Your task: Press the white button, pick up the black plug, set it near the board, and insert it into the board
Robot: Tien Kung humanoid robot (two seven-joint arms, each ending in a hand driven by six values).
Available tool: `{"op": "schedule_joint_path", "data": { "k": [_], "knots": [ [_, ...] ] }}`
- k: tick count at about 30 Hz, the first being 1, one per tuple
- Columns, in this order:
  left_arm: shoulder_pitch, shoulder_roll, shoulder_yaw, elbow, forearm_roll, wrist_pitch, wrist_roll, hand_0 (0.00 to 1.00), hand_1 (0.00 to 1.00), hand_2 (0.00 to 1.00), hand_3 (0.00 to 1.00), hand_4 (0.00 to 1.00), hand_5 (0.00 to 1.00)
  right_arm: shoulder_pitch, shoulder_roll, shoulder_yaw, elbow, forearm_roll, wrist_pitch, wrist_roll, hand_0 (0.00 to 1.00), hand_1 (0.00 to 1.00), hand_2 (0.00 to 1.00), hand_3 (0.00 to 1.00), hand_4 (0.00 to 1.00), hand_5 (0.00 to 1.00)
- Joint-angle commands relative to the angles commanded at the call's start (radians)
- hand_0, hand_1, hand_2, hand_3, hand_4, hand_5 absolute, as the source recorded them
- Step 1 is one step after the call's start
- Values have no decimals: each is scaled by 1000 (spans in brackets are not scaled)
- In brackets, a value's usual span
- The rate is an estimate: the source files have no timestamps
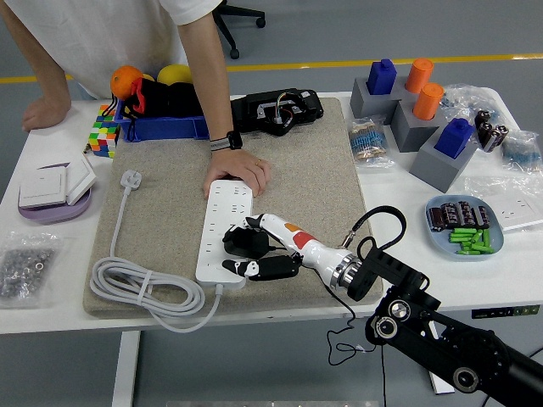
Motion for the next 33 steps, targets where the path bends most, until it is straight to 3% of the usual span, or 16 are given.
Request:
{"op": "schedule_joint_path", "data": {
  "k": [33],
  "knots": [
    [8, 0, -3, 0, 15, -1, 2, 623, 625, 630, 688, 524, 376, 71, 31, -55, -33, 1, 11, -6, 801, 733, 697, 627, 821, 425]
  ]
}}
